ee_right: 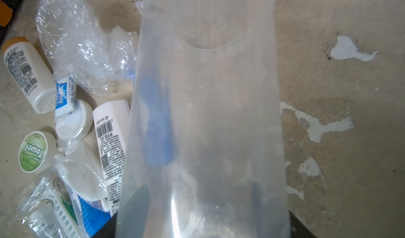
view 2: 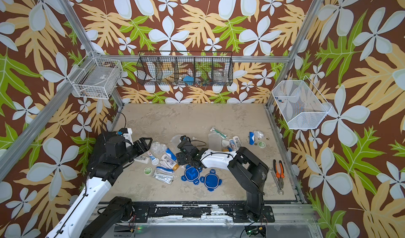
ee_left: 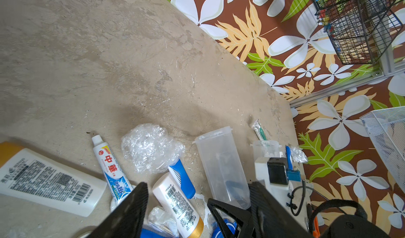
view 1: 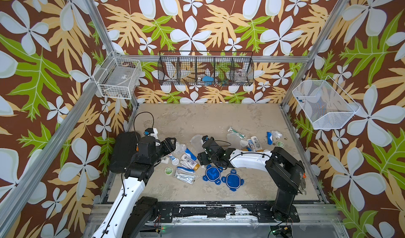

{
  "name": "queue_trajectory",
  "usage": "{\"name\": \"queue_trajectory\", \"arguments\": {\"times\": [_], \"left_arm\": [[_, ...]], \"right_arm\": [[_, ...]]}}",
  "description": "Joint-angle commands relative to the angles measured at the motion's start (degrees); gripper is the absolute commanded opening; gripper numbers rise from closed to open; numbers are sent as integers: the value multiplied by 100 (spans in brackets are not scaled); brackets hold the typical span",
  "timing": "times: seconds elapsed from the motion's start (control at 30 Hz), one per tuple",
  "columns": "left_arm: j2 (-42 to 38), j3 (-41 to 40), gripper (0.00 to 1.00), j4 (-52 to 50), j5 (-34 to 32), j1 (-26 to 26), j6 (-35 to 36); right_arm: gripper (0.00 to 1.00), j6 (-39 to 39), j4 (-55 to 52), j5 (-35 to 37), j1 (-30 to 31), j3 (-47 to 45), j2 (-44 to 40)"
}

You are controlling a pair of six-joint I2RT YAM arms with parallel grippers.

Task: Take out toiletry kits
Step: Place the container at the center of the board, then reset both arms

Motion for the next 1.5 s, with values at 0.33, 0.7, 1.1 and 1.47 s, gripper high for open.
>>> {"name": "queue_trajectory", "arguments": {"times": [0.33, 0.7, 1.1, 1.47], "left_arm": [[251, -582, 75, 525, 255, 6, -62], [456, -451, 76, 601, 386, 4, -56], [166, 514, 84, 96, -607, 8, 469], [3, -2078, 100, 4075, -3956, 3, 2477]], "right_arm": [[78, 190, 382, -159, 90, -83, 112], [100, -74, -433, 849, 414, 241, -556], [100, -257, -1121, 2622, 183, -814, -4511], [100, -1876, -27, 6882, -9, -4418, -10602]]}}
